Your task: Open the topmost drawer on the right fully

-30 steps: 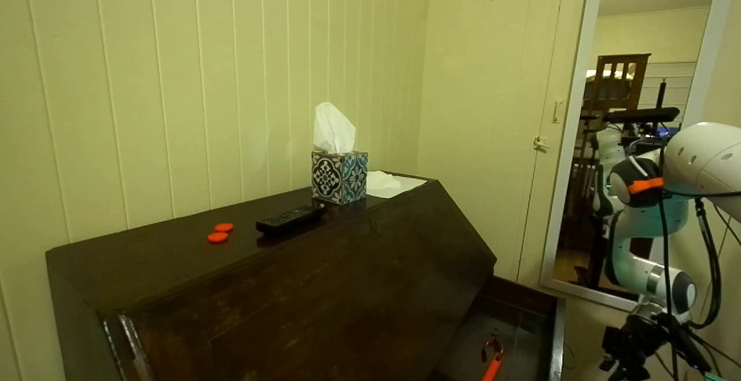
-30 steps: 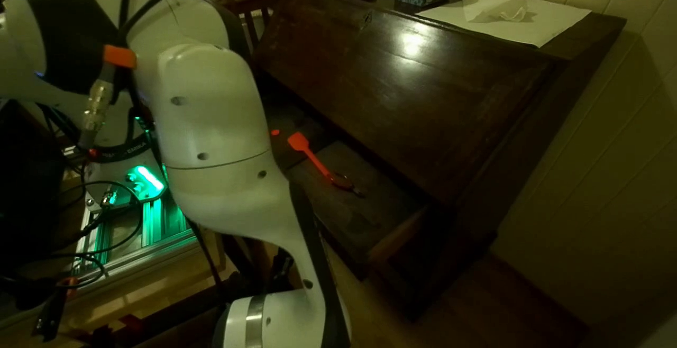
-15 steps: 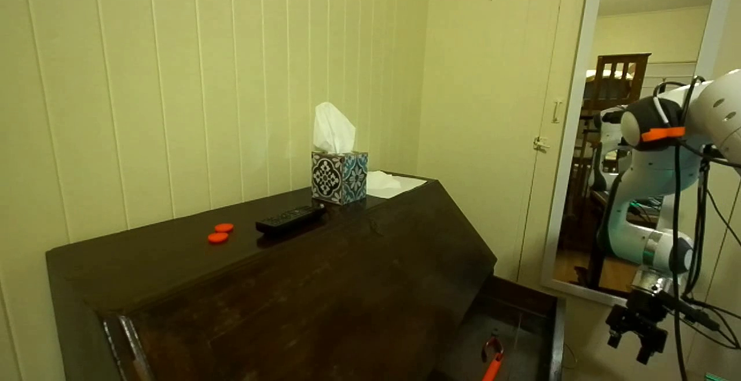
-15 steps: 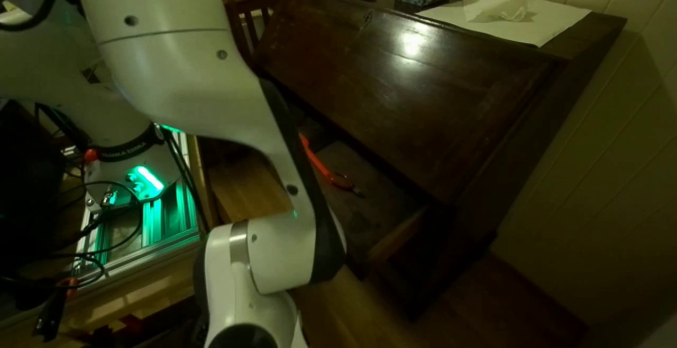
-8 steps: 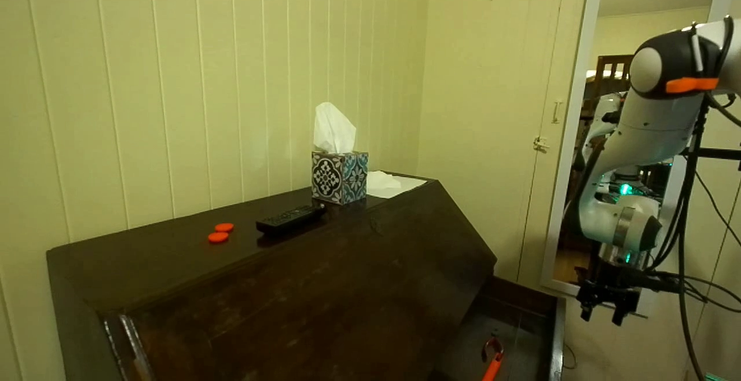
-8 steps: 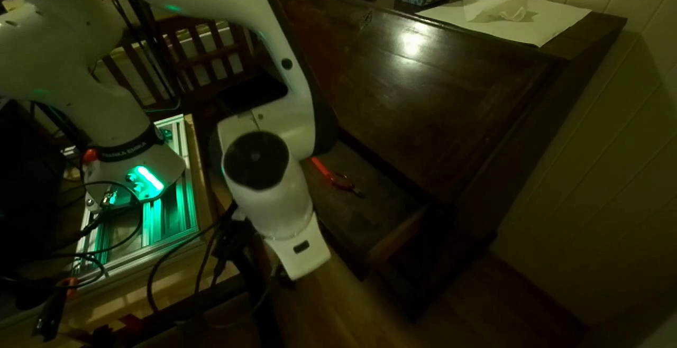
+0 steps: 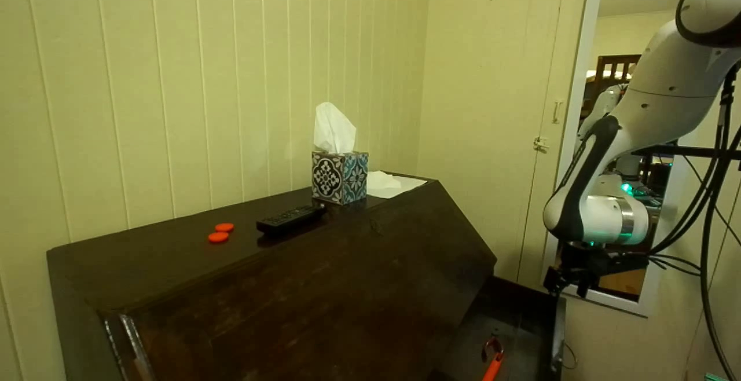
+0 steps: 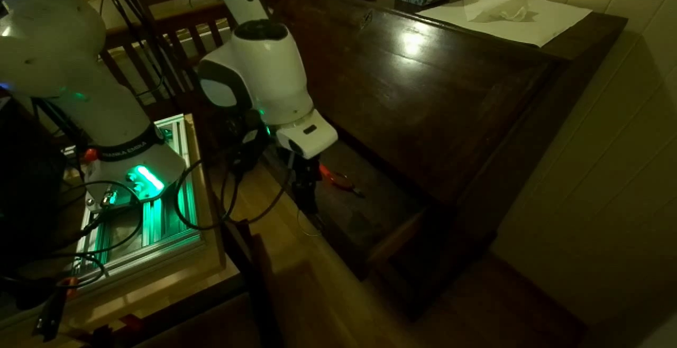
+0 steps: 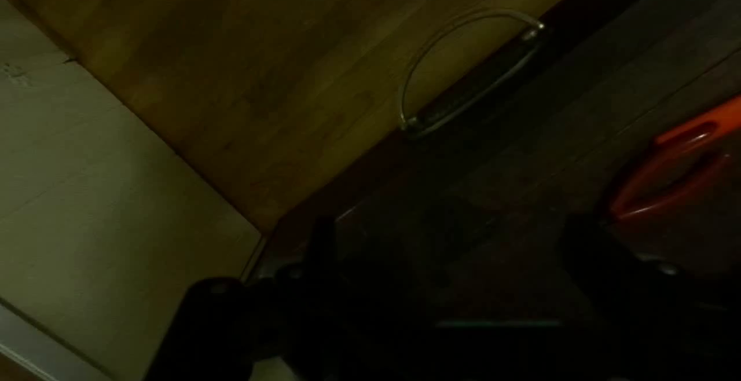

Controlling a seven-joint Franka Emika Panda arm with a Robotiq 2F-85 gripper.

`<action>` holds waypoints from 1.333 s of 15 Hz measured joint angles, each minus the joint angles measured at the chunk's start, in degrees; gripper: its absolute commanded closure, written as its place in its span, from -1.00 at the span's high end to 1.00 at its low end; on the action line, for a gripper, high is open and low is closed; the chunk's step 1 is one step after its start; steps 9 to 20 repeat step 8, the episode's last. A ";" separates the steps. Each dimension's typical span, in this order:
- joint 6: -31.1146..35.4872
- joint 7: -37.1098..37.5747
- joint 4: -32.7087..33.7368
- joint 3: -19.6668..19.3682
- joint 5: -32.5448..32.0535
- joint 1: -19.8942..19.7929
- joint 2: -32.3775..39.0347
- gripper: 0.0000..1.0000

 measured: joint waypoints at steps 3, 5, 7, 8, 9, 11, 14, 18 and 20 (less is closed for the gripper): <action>-2.06 10.03 -2.56 -10.90 -12.83 13.94 -0.90 1.00; -4.30 11.78 -3.39 -14.03 -15.71 18.27 -2.41 1.00; -4.99 11.77 -3.67 -14.61 -16.07 18.62 -3.40 1.00; -5.05 11.77 -3.73 -14.85 -16.22 18.61 -3.59 1.00; -5.05 11.77 -3.73 -14.85 -16.22 18.61 -3.59 1.00; -5.05 11.77 -3.73 -14.85 -16.22 18.61 -3.59 1.00; -5.05 11.77 -3.73 -14.85 -16.22 18.61 -3.59 1.00; -5.05 11.77 -3.73 -14.85 -16.22 18.61 -3.59 1.00; -5.05 11.77 -3.73 -14.85 -16.22 18.61 -3.59 1.00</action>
